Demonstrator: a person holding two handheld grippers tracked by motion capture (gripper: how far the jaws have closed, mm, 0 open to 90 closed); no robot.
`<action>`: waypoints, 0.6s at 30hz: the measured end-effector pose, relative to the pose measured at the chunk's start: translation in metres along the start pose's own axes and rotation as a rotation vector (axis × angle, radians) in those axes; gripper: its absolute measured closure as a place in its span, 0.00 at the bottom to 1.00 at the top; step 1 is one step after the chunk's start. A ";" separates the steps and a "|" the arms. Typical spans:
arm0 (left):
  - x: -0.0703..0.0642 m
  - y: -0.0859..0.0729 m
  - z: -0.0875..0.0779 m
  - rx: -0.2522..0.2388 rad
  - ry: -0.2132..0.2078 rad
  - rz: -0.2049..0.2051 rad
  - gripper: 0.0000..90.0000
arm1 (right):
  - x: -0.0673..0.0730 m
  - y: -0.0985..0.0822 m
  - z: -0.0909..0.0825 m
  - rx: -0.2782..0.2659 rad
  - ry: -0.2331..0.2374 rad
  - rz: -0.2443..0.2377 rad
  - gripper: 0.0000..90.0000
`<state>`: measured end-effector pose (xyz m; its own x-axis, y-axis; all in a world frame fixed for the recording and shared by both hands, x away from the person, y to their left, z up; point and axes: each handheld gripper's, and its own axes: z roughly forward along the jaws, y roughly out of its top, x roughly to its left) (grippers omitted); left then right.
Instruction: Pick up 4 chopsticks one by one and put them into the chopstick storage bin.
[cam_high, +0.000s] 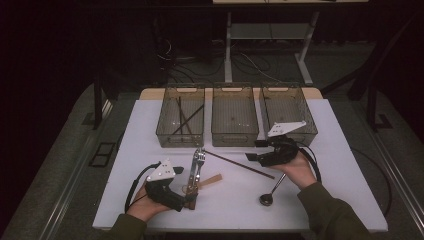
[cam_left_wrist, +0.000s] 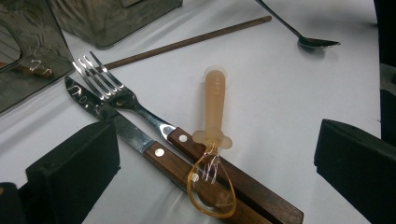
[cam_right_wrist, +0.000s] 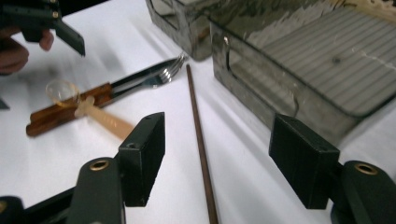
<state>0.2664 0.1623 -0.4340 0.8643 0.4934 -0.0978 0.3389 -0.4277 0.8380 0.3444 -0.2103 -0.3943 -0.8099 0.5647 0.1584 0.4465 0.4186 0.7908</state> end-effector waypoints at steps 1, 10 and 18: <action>0.000 0.000 0.000 0.002 0.000 0.002 0.00 | 0.000 -0.003 -0.002 0.005 -0.002 -0.003 0.40; 0.000 0.000 0.000 0.003 0.000 0.000 0.00 | -0.002 -0.031 -0.014 0.067 -0.014 -0.002 0.43; 0.000 0.000 0.000 0.007 0.003 0.005 0.00 | -0.009 -0.048 -0.008 0.134 -0.005 -0.001 0.58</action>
<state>0.2662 0.1622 -0.4338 0.8650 0.4933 -0.0919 0.3369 -0.4353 0.8348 0.3272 -0.2411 -0.4285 -0.8085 0.5677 0.1549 0.4932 0.5103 0.7045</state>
